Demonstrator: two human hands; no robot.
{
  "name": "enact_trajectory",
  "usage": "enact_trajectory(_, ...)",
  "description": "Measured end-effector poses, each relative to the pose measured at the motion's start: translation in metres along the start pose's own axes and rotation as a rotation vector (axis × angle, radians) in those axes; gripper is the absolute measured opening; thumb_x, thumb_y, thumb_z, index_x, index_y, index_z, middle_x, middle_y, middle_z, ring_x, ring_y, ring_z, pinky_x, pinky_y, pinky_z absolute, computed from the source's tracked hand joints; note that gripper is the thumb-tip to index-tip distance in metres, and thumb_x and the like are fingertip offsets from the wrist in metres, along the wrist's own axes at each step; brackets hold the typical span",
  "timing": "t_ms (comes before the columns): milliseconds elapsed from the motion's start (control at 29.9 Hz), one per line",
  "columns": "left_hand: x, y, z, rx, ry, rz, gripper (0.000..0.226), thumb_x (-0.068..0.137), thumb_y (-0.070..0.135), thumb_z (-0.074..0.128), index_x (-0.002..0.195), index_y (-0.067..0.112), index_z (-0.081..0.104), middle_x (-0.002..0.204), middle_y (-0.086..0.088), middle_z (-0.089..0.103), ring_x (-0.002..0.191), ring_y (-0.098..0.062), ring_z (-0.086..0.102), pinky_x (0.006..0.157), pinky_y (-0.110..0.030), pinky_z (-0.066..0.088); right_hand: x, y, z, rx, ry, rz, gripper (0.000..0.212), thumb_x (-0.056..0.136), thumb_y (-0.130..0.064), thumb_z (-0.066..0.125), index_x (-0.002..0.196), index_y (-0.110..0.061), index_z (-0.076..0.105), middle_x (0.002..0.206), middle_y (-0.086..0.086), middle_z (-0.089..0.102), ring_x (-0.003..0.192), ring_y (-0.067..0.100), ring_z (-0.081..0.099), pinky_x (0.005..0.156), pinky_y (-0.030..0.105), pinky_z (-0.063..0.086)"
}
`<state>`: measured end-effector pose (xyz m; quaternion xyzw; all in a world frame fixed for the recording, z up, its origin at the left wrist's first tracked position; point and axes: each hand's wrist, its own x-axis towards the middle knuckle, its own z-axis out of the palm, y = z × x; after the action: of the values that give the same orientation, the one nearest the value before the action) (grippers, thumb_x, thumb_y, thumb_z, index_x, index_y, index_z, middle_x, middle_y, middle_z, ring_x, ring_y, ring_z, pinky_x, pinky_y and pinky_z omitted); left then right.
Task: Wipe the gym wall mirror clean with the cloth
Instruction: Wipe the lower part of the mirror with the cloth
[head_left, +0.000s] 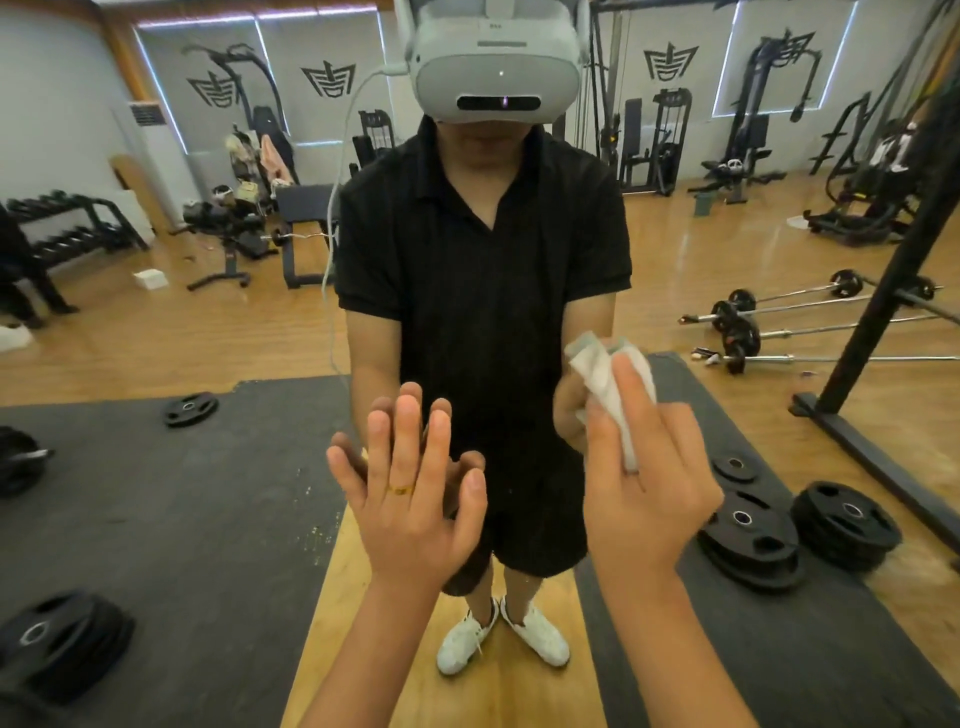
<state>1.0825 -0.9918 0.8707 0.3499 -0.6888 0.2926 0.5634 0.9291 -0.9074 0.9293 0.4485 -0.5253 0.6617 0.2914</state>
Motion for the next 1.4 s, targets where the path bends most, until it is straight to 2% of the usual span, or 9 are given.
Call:
enact_trajectory(100, 0.0, 0.0, -0.001, 0.003, 0.002, -0.003, 0.069, 0.101, 0.038, 0.045, 0.163, 0.02, 0.023, 0.173, -0.001, 0.01, 0.159, -0.022, 0.006, 0.126, -0.051, -0.004, 0.043, -0.009, 0.004, 0.125, 0.112, 0.105, 0.036, 0.099, -0.013, 0.068, 0.134, -0.012, 0.061, 0.088, 0.001, 0.054, 0.072, 0.013, 0.054, 0.06, 0.023, 0.045)
enact_trajectory(167, 0.0, 0.001, -0.001, 0.019, -0.004, 0.002, 0.068, 0.102, 0.039, 0.043, 0.164, 0.02, 0.021, 0.173, -0.001, 0.008, 0.159, -0.022, 0.005, 0.126, -0.052, -0.003, 0.047, -0.013, 0.005, 0.173, 0.127, 0.122, 0.038, 0.1, -0.014, 0.067, 0.137, -0.014, 0.057, 0.091, 0.001, 0.054, 0.074, 0.012, 0.055, 0.063, 0.018, 0.045)
enact_trajectory(301, -0.002, 0.0, 0.0, 0.035, -0.036, -0.01, 0.067, 0.104, 0.041, 0.039, 0.165, 0.021, 0.017, 0.173, -0.002, 0.006, 0.159, -0.023, 0.004, 0.126, -0.053, -0.004, -0.019, -0.002, 0.003, 0.14, -0.024, 0.101, 0.032, 0.103, -0.021, 0.062, 0.132, -0.007, 0.061, 0.086, 0.002, 0.057, 0.073, 0.004, 0.049, 0.064, 0.011, 0.043)
enact_trajectory(401, -0.003, 0.001, 0.0, 0.045, -0.029, -0.02, 0.066, 0.105, 0.043, 0.036, 0.165, 0.021, 0.017, 0.173, -0.001, 0.006, 0.159, -0.023, 0.004, 0.126, -0.053, -0.003, -0.065, 0.006, -0.005, 0.101, -0.152, 0.097, 0.036, 0.108, -0.031, 0.054, 0.126, -0.001, 0.065, 0.079, 0.011, 0.066, 0.076, -0.002, 0.047, 0.074, 0.001, 0.041)
enact_trajectory(535, 0.001, 0.004, -0.001, 0.03, -0.026, -0.026, 0.066, 0.105, 0.041, 0.038, 0.164, 0.021, 0.019, 0.173, 0.0, 0.007, 0.159, -0.022, 0.005, 0.126, -0.051, -0.003, -0.038, 0.006, -0.001, 0.057, -0.083, 0.007, 0.03, 0.107, -0.026, 0.058, 0.125, -0.004, 0.067, 0.075, 0.009, 0.062, 0.061, 0.011, 0.052, 0.061, 0.013, 0.042)
enact_trajectory(735, 0.001, 0.003, -0.006, -0.002, -0.054, -0.015, 0.068, 0.104, 0.04, 0.041, 0.165, 0.022, 0.017, 0.173, 0.001, 0.005, 0.159, -0.022, 0.003, 0.127, -0.05, -0.005, -0.003, -0.02, 0.023, 0.131, 0.139, 0.151, 0.038, 0.097, -0.007, 0.07, 0.133, -0.011, 0.06, 0.081, 0.0, 0.051, 0.065, 0.007, 0.044, 0.059, 0.013, 0.039)
enact_trajectory(970, 0.001, 0.002, -0.006, -0.008, -0.078, -0.004, 0.069, 0.104, 0.039, 0.041, 0.165, 0.021, 0.015, 0.173, 0.0, 0.004, 0.159, -0.022, 0.002, 0.126, -0.052, -0.005, -0.088, -0.02, 0.034, 0.03, 0.032, 0.078, 0.029, 0.105, -0.022, 0.062, 0.126, -0.002, 0.066, 0.078, 0.01, 0.062, 0.059, 0.01, 0.05, 0.053, 0.02, 0.044)
enact_trajectory(1237, 0.001, -0.004, -0.025, -0.139, -0.088, -0.032, 0.074, 0.101, 0.028, 0.054, 0.164, 0.019, 0.017, 0.173, -0.002, 0.007, 0.159, -0.026, 0.006, 0.127, -0.054, 0.0, -0.088, -0.018, 0.033, -0.002, 0.005, 0.07, 0.033, 0.097, -0.012, 0.068, 0.128, -0.001, 0.066, 0.077, 0.01, 0.06, 0.065, 0.005, 0.047, 0.054, 0.019, 0.043)
enact_trajectory(1404, 0.004, -0.067, -0.045, -0.13, 0.015, -0.076, 0.066, 0.105, 0.029, 0.047, 0.164, 0.016, 0.02, 0.172, 0.0, 0.01, 0.159, -0.023, 0.004, 0.125, -0.053, -0.004, -0.073, -0.022, 0.032, -0.091, 0.011, 0.0, 0.029, 0.097, -0.013, 0.067, 0.123, 0.001, 0.068, 0.07, 0.008, 0.055, 0.059, 0.007, 0.041, 0.05, 0.019, 0.035)
